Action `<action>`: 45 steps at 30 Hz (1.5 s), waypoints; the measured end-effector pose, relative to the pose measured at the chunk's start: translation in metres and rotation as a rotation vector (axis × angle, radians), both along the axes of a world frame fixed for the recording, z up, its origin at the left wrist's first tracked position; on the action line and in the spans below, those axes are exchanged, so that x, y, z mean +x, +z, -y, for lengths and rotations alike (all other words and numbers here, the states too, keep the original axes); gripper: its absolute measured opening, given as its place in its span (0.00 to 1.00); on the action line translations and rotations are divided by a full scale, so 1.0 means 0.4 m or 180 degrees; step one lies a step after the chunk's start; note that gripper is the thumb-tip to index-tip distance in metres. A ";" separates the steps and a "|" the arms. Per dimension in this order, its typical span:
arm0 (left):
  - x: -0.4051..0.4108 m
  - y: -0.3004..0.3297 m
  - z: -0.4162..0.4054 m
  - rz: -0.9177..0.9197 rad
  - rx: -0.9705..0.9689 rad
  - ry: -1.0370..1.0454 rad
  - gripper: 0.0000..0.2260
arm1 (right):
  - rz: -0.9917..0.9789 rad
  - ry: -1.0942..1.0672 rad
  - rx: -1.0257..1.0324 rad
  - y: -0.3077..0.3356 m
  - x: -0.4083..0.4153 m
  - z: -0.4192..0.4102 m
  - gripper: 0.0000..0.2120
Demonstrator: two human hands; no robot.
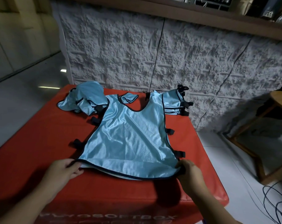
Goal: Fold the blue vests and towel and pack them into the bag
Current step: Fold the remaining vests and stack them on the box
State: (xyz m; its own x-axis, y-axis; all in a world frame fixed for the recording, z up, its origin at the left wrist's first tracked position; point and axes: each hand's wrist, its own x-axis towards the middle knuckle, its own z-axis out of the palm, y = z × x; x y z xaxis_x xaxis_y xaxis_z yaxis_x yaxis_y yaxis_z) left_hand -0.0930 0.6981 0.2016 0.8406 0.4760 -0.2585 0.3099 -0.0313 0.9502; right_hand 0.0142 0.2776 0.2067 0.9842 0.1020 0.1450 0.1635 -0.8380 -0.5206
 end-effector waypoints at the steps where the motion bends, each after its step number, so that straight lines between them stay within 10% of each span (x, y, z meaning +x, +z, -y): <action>1: 0.000 0.001 -0.001 -0.0004 -0.0029 -0.0011 0.07 | -0.0015 -0.0029 0.0026 -0.004 0.002 0.002 0.25; 19: 0.015 -0.008 -0.022 -0.0135 0.0089 -0.0307 0.16 | -0.0597 -0.0627 0.2497 0.032 0.016 0.003 0.07; 27: 0.023 -0.016 -0.019 -0.0010 0.0628 -0.0286 0.17 | 0.0303 -0.0568 0.1295 0.014 0.035 0.018 0.06; 31: 0.000 -0.008 -0.040 0.0292 0.1981 -0.0389 0.13 | 0.0792 -0.0186 0.0274 0.020 0.016 0.017 0.04; 36: -0.017 0.022 -0.054 0.0796 0.2579 -0.0854 0.04 | 0.0911 -0.0039 0.0535 0.104 -0.032 0.006 0.05; 40: -0.035 0.086 -0.053 0.0992 0.2457 -0.1120 0.03 | 0.0542 0.0129 0.0778 0.170 -0.064 0.017 0.26; 45: -0.087 0.157 -0.042 0.1021 0.2670 -0.1515 0.19 | 0.0379 0.0324 0.1130 0.238 -0.118 0.048 0.34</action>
